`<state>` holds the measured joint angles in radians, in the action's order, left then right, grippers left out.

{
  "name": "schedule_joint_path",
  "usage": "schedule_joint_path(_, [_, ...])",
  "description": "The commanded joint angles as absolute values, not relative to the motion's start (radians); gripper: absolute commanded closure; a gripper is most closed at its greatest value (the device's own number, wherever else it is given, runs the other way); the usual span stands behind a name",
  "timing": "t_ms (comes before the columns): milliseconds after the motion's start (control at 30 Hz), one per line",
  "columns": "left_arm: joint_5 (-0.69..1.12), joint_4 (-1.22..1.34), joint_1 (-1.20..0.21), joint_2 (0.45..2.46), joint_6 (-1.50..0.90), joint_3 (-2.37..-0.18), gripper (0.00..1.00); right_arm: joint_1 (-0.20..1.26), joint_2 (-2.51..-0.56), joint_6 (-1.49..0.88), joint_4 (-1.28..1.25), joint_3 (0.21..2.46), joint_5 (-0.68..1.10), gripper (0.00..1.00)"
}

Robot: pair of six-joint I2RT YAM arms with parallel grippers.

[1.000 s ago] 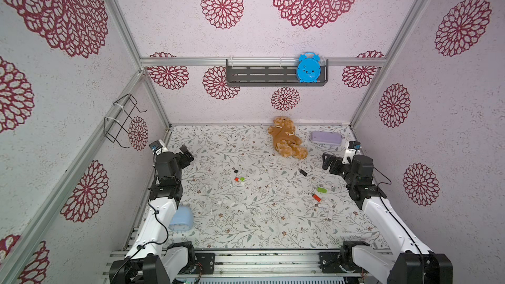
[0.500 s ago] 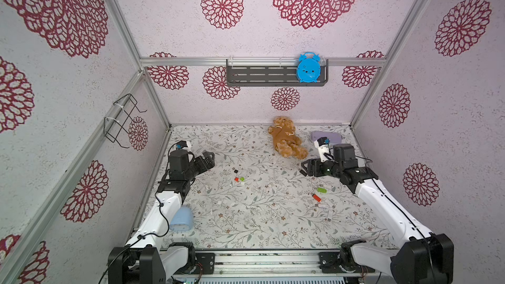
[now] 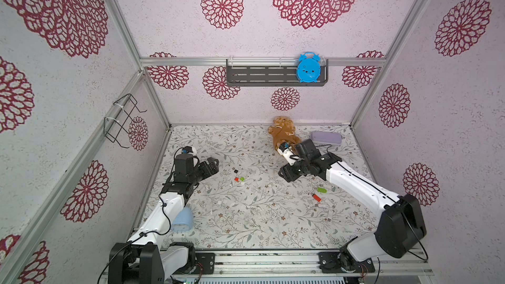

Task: Close the usb drive cover
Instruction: Move the cover to the center of the board.

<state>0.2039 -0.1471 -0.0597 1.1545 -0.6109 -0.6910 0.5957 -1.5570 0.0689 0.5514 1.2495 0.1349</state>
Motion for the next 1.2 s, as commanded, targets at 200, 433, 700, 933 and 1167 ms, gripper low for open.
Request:
schedule_joint_path(200, [0.015,-0.186,-0.061,1.116,-0.601,-0.678,0.03,0.765,-1.940,-0.050,0.608,1.602,0.077,0.38])
schedule_joint_path(433, [-0.005,-0.183,-0.060,1.101,-0.585,-0.673,0.03,0.851,-2.229,-0.100,0.726,1.948,0.000,0.44])
schedule_joint_path(700, [-0.009,-0.197,-0.057,1.091,-0.566,-0.669,0.03,0.879,-2.367,-0.124,0.798,2.123,-0.019,0.53])
schedule_joint_path(933, [-0.008,-0.190,-0.057,1.100,-0.564,-0.668,0.03,0.881,-2.387,-0.124,0.807,2.125,-0.025,0.58])
schedule_joint_path(1167, [-0.011,-0.195,-0.057,1.110,-0.556,-0.674,0.03,0.882,-2.415,-0.121,0.828,2.162,-0.004,0.59])
